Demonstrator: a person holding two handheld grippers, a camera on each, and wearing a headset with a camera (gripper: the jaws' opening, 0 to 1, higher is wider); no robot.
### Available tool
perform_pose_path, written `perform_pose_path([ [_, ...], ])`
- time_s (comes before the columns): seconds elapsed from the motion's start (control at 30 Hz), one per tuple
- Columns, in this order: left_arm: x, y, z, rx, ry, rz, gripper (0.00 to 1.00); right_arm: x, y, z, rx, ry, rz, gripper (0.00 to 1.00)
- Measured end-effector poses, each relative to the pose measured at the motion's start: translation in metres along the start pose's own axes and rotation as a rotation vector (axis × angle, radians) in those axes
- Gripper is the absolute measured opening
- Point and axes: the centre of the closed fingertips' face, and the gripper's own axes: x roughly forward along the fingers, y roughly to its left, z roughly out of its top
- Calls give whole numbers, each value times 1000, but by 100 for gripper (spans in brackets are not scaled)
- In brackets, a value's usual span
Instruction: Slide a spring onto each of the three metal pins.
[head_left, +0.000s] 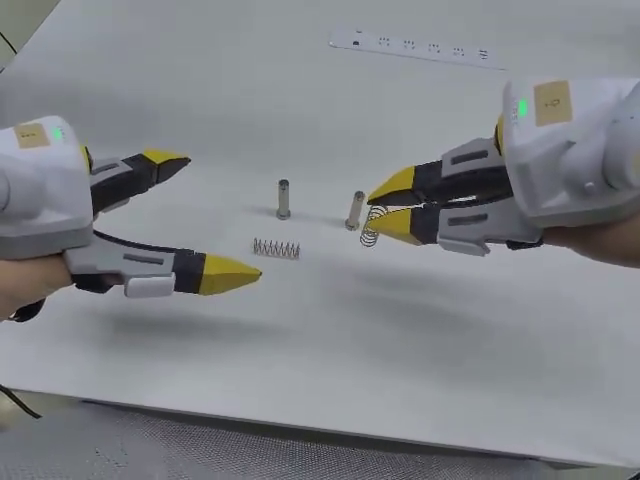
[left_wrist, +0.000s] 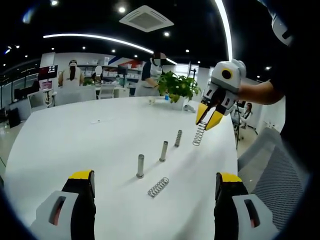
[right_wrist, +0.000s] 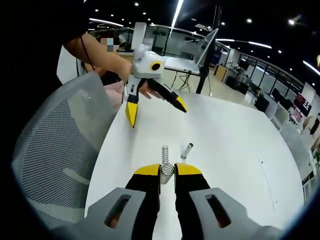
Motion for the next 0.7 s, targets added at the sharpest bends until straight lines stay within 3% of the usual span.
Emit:
perform_pose_path([
  [0.7,-1,-1,1,-6,-6,1,98,4,-17,-3,18,-4,-40,7],
])
